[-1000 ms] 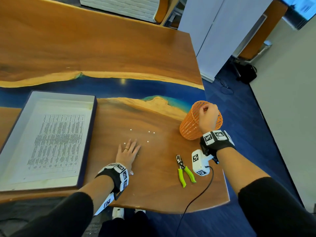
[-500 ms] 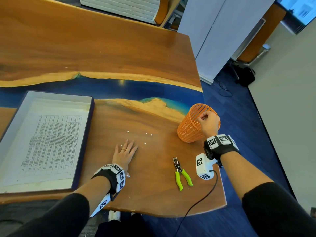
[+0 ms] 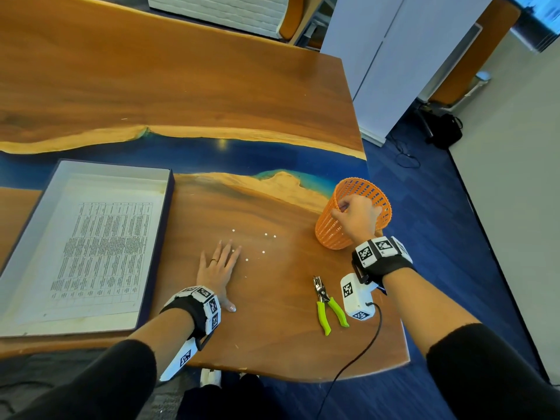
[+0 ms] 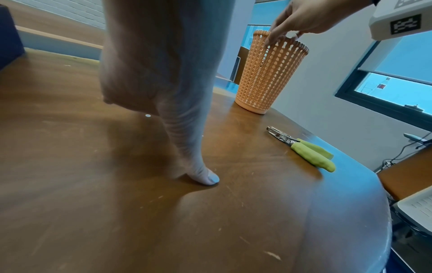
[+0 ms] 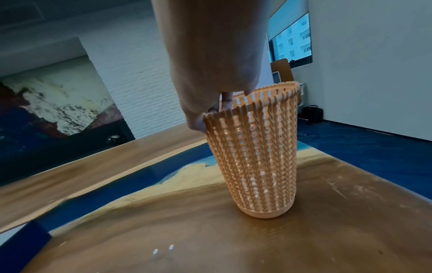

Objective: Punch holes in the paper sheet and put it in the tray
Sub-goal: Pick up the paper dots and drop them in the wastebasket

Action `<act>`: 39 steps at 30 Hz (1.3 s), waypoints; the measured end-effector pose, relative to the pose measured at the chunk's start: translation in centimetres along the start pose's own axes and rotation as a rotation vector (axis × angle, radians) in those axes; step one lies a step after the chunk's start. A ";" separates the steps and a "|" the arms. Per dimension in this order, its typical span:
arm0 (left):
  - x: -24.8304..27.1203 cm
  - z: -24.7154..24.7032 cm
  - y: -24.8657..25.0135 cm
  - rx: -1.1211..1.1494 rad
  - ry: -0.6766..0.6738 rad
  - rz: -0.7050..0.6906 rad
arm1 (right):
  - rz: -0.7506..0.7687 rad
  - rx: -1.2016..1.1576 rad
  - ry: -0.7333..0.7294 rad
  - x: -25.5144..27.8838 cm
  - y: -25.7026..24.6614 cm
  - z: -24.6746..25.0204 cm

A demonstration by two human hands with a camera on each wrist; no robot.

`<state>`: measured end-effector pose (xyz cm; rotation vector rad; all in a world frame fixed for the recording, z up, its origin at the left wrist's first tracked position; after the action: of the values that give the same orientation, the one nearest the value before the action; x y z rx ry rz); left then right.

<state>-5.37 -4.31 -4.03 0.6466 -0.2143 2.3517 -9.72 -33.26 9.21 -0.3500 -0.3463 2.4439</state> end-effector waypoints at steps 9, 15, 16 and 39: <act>0.9 -0.2 -2.8 0.074 -0.054 0.112 | 0.143 -0.099 -0.014 1.1 -5.8 -2.8; 1.3 -0.7 -3.5 0.095 -0.067 0.177 | 0.126 -0.019 0.099 1.9 -6.5 -4.0; 1.3 -0.7 -3.5 0.096 -0.070 0.187 | 0.155 0.018 0.169 2.2 -6.5 -3.9; -0.5 -1.7 -1.2 -0.063 -0.077 0.325 | -0.253 -0.412 -0.089 7.0 -4.1 -18.0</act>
<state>-4.92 -3.11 -5.78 0.7166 -0.4558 2.6186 -6.77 -22.90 -7.32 -0.3471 -0.8826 2.1332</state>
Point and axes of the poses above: each hand's wrist, its own x-axis away from the middle knuckle, its own z-axis out of the back of the hand, y = z × x, the point moved 1 cm from there along -x, towards the middle knuckle, and after that the axes turned 4 degrees about y, right-handed, at the moved point
